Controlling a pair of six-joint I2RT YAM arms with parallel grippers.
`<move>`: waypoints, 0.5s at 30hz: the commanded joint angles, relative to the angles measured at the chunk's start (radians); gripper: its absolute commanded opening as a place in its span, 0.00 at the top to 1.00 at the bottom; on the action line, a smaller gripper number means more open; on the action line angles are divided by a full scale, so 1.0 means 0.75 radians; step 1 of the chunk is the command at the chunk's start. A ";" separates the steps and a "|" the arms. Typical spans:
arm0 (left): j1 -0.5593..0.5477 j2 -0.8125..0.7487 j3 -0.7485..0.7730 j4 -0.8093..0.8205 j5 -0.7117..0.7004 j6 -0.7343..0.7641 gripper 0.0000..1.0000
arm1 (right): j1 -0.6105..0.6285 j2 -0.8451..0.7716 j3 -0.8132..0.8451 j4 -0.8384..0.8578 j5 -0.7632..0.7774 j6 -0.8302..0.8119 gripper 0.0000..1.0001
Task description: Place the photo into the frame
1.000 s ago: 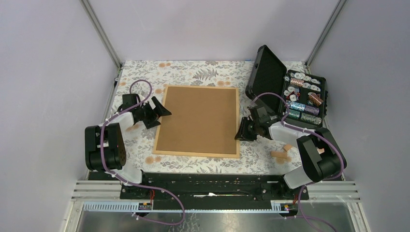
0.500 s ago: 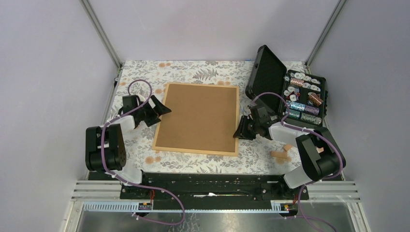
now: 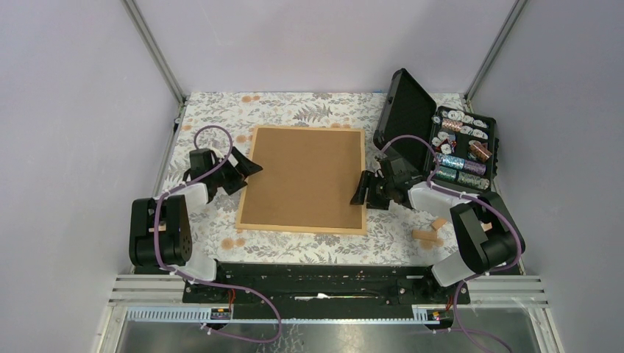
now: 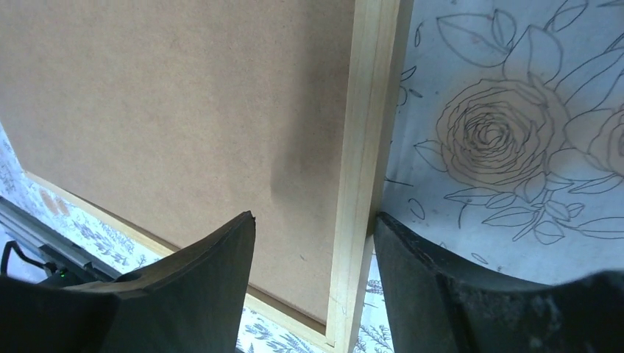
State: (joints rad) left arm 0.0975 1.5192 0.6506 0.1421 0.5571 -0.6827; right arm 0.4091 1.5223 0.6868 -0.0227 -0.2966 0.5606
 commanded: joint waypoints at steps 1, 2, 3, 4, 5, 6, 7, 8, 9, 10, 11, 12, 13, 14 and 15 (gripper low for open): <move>-0.106 -0.039 -0.128 -0.195 0.251 -0.201 0.01 | 0.029 0.081 0.037 0.037 0.023 -0.086 0.32; -0.114 -0.053 -0.148 -0.171 0.249 -0.216 0.01 | 0.031 0.090 0.036 0.038 0.012 -0.089 0.32; -0.122 -0.065 -0.161 -0.164 0.243 -0.222 0.01 | 0.034 0.101 0.034 0.048 0.006 -0.088 0.32; -0.140 -0.074 -0.165 -0.165 0.233 -0.219 0.01 | 0.043 0.112 0.030 0.062 -0.005 -0.083 0.32; -0.172 -0.081 -0.158 -0.183 0.208 -0.207 0.01 | 0.055 0.126 0.032 0.073 -0.017 -0.075 0.32; -0.196 -0.084 -0.152 -0.200 0.188 -0.200 0.01 | 0.064 0.139 0.034 0.082 -0.026 -0.067 0.32; -0.220 -0.086 -0.148 -0.210 0.177 -0.201 0.01 | 0.073 0.153 0.036 0.093 -0.038 -0.056 0.32; -0.243 -0.088 -0.142 -0.213 0.167 -0.208 0.01 | 0.079 0.163 0.035 0.104 -0.049 -0.045 0.32; -0.270 -0.091 -0.137 -0.211 0.158 -0.218 0.01 | 0.083 0.169 0.033 0.115 -0.058 -0.035 0.32; -0.296 -0.098 -0.131 -0.208 0.148 -0.232 0.01 | 0.083 0.172 0.030 0.122 -0.060 -0.025 0.32; -0.322 -0.107 -0.127 -0.203 0.131 -0.248 0.01 | 0.084 0.174 0.027 0.127 -0.059 -0.017 0.32; -0.351 -0.118 -0.124 -0.202 0.109 -0.262 0.01 | 0.084 0.171 0.027 0.128 -0.053 -0.015 0.32; -0.375 -0.128 -0.122 -0.202 0.096 -0.274 0.01 | 0.083 0.170 0.024 0.128 -0.049 -0.015 0.32; -0.395 -0.135 -0.118 -0.199 0.087 -0.289 0.01 | 0.083 0.168 0.022 0.128 -0.047 -0.016 0.32; -0.415 -0.147 -0.117 -0.194 0.080 -0.304 0.01 | 0.083 0.168 0.021 0.128 -0.046 -0.014 0.32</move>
State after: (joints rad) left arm -0.0444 1.4185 0.5827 0.1562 0.3153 -0.7254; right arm 0.4095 1.5597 0.7265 -0.0353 -0.2508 0.5171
